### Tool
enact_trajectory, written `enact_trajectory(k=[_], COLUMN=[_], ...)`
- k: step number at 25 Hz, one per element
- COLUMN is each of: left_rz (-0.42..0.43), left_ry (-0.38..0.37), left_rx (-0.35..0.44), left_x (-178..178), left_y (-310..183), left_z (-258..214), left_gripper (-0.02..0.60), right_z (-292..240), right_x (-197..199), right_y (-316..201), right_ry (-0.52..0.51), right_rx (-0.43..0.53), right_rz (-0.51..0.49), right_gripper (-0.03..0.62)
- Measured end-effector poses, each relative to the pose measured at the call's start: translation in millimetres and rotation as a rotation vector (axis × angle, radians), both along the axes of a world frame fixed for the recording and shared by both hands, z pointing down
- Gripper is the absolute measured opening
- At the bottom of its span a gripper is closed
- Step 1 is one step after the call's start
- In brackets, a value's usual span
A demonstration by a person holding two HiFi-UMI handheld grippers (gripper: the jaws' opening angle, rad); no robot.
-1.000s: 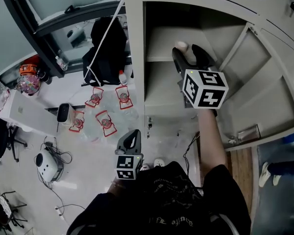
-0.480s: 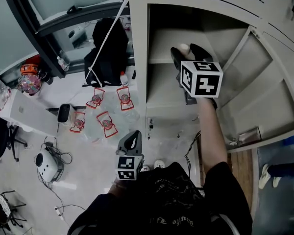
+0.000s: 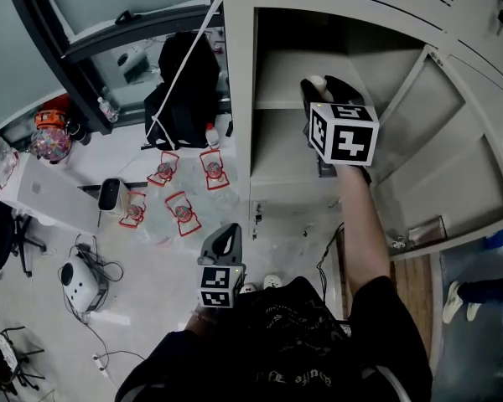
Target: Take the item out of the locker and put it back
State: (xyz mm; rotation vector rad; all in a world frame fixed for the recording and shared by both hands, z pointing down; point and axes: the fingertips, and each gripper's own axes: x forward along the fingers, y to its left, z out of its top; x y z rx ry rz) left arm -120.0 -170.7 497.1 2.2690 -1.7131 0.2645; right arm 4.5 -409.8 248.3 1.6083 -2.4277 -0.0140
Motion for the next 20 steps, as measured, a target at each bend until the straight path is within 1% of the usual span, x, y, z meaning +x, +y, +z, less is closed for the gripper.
enact_trajectory(k=[6, 9, 15, 20], left_rz=[0.001, -0.004, 0.000, 0.006], left_ry=[-0.004, -0.005, -0.004, 0.005], left_rx=[0.001, -0.002, -0.004, 0.015], left_x=[3.4, 2.7, 7.0, 11.4], left_y=[0.8, 2.4, 3.6, 0.5], left_z=[0.6, 1.9, 3.2, -1.1], left_gripper=[0.006, 0.006, 0.006, 0.006], right_z=[-9.6, -17.3, -22.1, -28.3], right_x=[2.5, 3.3, 7.1, 11.2], right_y=[5.3, 11.7, 27.2, 47.9], right_ry=[-0.047, -0.038, -0.039, -0.060], right_rx=[0.046, 0.081, 0.112, 0.150], right_rz=[-0.012, -0.013, -0.016, -0.025], right_gripper=[0.175, 0.175, 0.175, 0.175])
